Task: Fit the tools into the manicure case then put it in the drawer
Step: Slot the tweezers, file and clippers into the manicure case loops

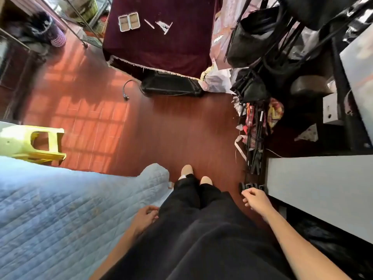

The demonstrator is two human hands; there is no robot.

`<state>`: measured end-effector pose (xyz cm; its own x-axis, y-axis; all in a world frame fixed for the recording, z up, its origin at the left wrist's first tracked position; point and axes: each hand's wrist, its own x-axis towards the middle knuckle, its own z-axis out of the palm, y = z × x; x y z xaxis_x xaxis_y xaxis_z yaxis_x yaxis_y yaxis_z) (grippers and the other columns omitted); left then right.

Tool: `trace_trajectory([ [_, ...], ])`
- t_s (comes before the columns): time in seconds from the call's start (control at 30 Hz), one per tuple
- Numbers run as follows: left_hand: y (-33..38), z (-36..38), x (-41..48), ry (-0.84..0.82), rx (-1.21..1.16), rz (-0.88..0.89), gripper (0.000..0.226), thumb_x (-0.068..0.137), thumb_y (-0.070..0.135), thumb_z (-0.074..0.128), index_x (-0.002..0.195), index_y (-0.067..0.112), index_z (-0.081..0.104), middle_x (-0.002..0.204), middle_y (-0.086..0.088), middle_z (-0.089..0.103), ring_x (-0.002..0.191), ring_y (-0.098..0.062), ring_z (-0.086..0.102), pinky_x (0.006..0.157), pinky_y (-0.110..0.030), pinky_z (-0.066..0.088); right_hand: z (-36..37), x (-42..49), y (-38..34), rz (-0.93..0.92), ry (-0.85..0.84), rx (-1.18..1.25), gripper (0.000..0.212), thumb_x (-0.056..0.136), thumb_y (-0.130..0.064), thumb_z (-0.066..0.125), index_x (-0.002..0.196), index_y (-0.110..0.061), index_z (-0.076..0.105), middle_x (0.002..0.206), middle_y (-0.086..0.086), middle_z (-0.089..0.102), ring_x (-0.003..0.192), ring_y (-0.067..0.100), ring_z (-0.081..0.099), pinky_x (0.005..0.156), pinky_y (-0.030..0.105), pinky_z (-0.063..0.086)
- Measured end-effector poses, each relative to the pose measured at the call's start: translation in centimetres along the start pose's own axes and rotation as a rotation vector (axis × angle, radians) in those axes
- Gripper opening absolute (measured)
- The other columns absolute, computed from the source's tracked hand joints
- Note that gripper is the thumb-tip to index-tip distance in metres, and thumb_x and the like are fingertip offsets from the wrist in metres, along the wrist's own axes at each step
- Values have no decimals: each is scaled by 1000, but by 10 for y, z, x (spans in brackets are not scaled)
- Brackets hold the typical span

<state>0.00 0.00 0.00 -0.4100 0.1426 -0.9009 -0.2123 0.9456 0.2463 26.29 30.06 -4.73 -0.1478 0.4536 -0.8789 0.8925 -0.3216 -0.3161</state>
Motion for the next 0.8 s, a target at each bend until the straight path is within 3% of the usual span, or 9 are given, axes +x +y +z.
trace_trajectory([
  [0.1,0,-14,8,46,-41,-44,15,101,6,54,99,9,69,88,-3,70,73,-6,61,56,-7,45,-9,25,-63,-88,24,12,16,105,-26,60,100,-18,73,85,6,75,72,18,67,68,31,49],
  [0.2,5,-33,20,66,-26,-118,14,101,5,54,103,7,68,80,1,66,69,-5,58,55,-9,43,-16,46,-132,-168,52,22,15,104,-25,61,98,-18,73,82,4,74,70,17,66,66,28,48],
  [0.27,14,-49,30,66,-30,-134,16,100,7,54,102,11,69,84,-1,69,72,-7,60,65,-18,48,-20,59,-168,-202,65,23,15,103,-27,62,97,-18,73,80,4,73,69,17,67,66,27,46],
  [0.37,39,-74,53,96,-42,-143,12,96,15,61,98,16,73,103,-7,72,96,-22,66,95,-34,52,-24,76,-212,-222,71,11,17,103,-27,62,98,-17,73,79,3,73,69,17,67,68,30,47],
  [0.47,83,-99,82,114,-64,-111,9,96,23,63,99,20,71,109,-4,72,102,-23,66,102,-40,52,-27,87,-236,-195,76,-5,17,105,-25,61,97,-17,74,78,3,73,66,16,65,66,28,46],
  [0.57,144,-137,119,36,-14,20,13,97,9,59,94,18,67,103,-3,69,99,-20,62,91,-28,46,-33,98,-248,-129,95,-25,16,105,-23,62,98,-16,74,80,5,73,67,18,65,67,30,47],
  [0.67,217,-173,147,2,-36,108,16,101,3,52,108,7,66,85,-8,65,76,-21,60,68,-29,50,-40,101,-250,-53,109,-57,15,104,-21,64,97,-15,75,79,4,74,66,17,64,61,28,46],
  [0.73,269,-194,161,16,-82,174,17,102,5,51,112,8,64,87,-8,66,70,-13,61,55,-16,47,-45,105,-253,-8,101,-98,16,103,-17,66,91,-19,75,87,5,77,77,18,67,70,30,49],
  [0.8,319,-211,172,26,-124,251,15,102,8,52,111,14,64,95,-8,69,75,-9,65,53,-9,47,-51,113,-258,44,85,-104,16,102,-12,66,90,-16,76,97,10,78,91,24,68,85,36,50],
])
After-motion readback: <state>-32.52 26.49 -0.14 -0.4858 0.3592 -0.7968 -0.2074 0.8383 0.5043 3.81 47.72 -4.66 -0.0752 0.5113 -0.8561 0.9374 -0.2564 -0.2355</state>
